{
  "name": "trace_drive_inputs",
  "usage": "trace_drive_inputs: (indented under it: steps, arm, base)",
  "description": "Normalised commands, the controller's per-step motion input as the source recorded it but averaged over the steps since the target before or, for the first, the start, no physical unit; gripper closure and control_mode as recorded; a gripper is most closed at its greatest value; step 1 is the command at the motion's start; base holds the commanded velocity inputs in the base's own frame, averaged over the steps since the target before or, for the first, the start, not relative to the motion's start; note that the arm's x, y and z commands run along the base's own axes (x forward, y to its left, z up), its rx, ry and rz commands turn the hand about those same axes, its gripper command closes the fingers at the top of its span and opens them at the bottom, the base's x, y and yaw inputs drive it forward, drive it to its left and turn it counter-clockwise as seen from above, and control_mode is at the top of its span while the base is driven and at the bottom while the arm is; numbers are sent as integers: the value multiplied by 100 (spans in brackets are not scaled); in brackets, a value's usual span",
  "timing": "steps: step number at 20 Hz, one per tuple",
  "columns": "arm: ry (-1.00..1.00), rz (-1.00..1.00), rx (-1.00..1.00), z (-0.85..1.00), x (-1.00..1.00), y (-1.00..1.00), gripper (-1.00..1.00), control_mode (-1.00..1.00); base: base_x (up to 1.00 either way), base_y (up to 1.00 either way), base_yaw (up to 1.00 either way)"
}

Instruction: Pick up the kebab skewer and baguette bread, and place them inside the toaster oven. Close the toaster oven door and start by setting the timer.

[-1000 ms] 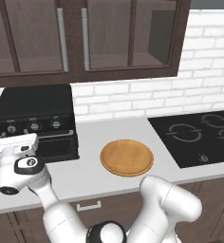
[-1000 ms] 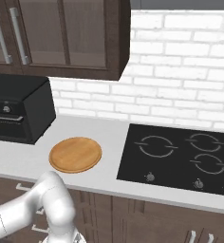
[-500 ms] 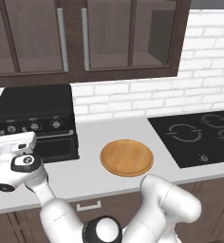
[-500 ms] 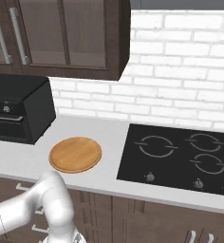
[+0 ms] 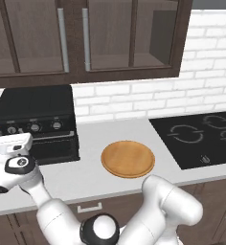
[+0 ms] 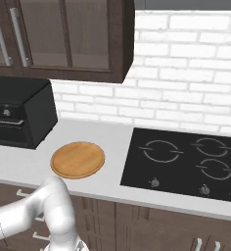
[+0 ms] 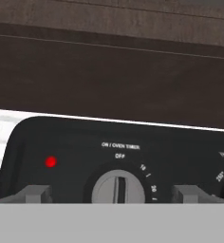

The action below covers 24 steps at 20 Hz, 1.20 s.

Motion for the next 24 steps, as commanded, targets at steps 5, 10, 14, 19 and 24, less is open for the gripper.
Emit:
trace_drive_inputs:
  steps: [5, 10, 14, 19, 24]
  arm:
    - [0, -5, 0, 0, 2, 1, -100, -100]
    - [0, -6, 0, 0, 0, 0, 100, -100]
    - [0, -4, 0, 0, 1, 0, 100, -100]
    - [0, -3, 0, 0, 4, 0, 100, -100]
    - [-2, -2, 3, 0, 3, 0, 100, -100]
  base:
    - [0, 0, 0]
    - [0, 0, 0]
    - [0, 0, 0]
    - [0, 0, 0]
    - [0, 0, 0]
